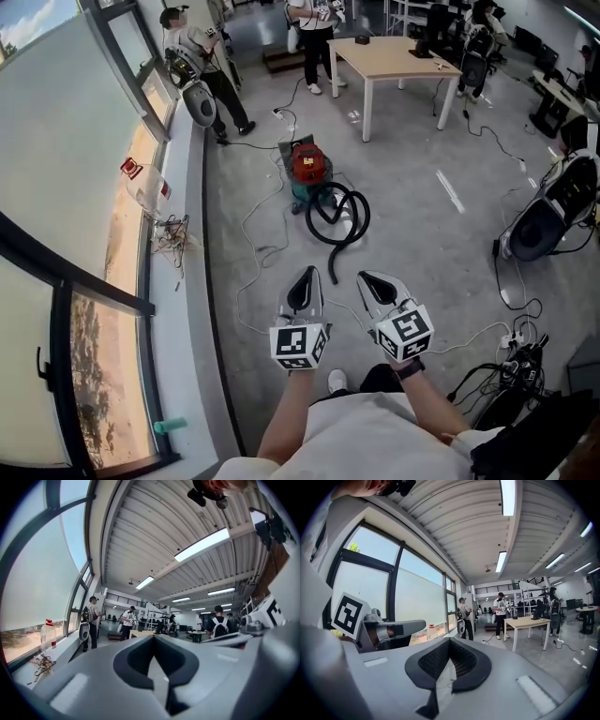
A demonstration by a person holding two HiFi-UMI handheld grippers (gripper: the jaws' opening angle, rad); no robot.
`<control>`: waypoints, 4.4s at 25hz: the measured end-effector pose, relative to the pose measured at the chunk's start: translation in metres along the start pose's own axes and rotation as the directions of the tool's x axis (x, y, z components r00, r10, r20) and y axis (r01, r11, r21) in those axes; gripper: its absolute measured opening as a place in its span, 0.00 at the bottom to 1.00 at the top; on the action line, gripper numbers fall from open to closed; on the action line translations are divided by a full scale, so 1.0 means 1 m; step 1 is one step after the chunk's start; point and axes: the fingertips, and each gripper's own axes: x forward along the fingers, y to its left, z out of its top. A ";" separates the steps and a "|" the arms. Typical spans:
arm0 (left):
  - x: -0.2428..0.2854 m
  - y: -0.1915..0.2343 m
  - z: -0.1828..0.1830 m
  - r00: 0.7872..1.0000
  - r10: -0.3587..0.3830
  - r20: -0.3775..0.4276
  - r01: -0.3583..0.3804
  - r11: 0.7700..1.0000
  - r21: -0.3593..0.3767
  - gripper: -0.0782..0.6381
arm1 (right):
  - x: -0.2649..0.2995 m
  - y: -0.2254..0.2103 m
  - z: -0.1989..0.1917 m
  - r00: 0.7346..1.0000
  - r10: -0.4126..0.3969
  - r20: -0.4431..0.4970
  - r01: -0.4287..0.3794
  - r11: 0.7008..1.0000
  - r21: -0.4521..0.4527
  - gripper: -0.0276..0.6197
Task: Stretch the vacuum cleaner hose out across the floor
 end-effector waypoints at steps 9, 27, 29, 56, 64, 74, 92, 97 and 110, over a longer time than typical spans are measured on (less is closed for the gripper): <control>0.060 0.021 -0.021 0.999 0.004 -0.035 -0.004 1.000 -0.013 0.11 | 0.063 -0.039 -0.008 1.000 0.021 -0.019 -0.020 0.999 0.029 0.04; 0.261 0.015 -0.028 0.994 0.037 -0.103 -0.024 0.992 0.123 0.11 | 0.180 -0.231 0.017 0.997 0.050 0.052 -0.057 0.987 0.147 0.04; 0.271 0.017 -0.039 0.990 0.037 -0.134 -0.022 0.993 0.113 0.11 | 0.190 -0.238 0.008 0.998 0.061 0.019 -0.064 0.984 0.167 0.04; 0.432 0.198 -0.060 0.981 -0.123 -0.148 0.114 0.991 -0.062 0.11 | 0.396 -0.272 0.003 0.989 -0.078 -0.128 0.104 0.973 0.206 0.04; 0.458 0.217 -0.121 0.966 -0.079 -0.246 0.055 0.993 -0.103 0.11 | 0.434 -0.276 -0.053 0.977 0.015 -0.211 0.032 0.976 0.217 0.04; 0.444 0.223 -0.267 0.865 -0.043 -0.500 -0.033 0.989 -0.142 0.11 | 0.435 -0.307 -0.193 0.904 0.041 -0.426 0.089 0.955 0.282 0.04; 0.428 0.248 -0.497 0.693 -0.127 -0.710 -0.077 0.966 -0.248 0.11 | 0.472 -0.300 -0.459 0.707 0.153 -0.690 0.148 0.922 0.357 0.04; 0.429 0.250 -0.564 0.651 -0.159 -0.742 -0.080 0.958 -0.276 0.11 | 0.482 -0.291 -0.537 0.649 0.194 -0.736 0.134 0.923 0.361 0.04; 0.416 0.264 -0.709 0.580 -0.200 -0.789 -0.077 0.951 -0.298 0.11 | 0.508 -0.281 -0.704 0.568 0.247 -0.785 0.103 0.925 0.365 0.15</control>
